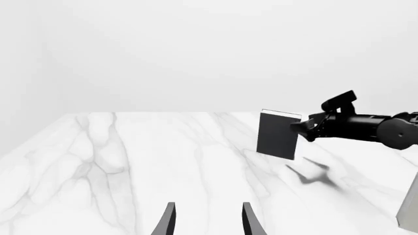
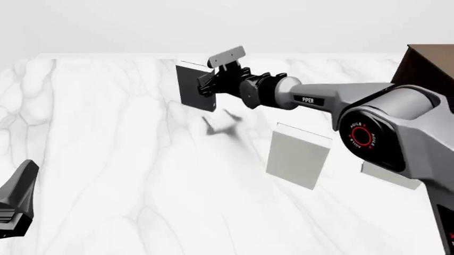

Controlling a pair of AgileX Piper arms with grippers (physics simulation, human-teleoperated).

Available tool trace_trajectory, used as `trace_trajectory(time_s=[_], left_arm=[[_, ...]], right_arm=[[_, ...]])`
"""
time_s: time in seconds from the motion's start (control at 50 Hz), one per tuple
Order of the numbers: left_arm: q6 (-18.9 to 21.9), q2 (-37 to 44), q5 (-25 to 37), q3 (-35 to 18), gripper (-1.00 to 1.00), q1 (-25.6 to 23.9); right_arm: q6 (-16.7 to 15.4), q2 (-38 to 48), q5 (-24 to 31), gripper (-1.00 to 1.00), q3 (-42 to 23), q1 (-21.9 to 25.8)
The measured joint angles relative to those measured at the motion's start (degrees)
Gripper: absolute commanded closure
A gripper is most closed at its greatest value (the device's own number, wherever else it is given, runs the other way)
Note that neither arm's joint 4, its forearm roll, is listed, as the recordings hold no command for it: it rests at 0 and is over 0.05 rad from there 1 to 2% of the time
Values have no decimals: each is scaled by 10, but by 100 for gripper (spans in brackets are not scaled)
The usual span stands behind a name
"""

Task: Pick up the book on the left and place it on top of the shelf.

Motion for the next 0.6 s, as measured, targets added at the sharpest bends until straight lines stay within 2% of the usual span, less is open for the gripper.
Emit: trace_trajectory(time_s=[0.6], left_arm=[[0, 0, 0, 0, -100, 0]], right_arm=[[6, 51, 12, -100, -50, 0]])
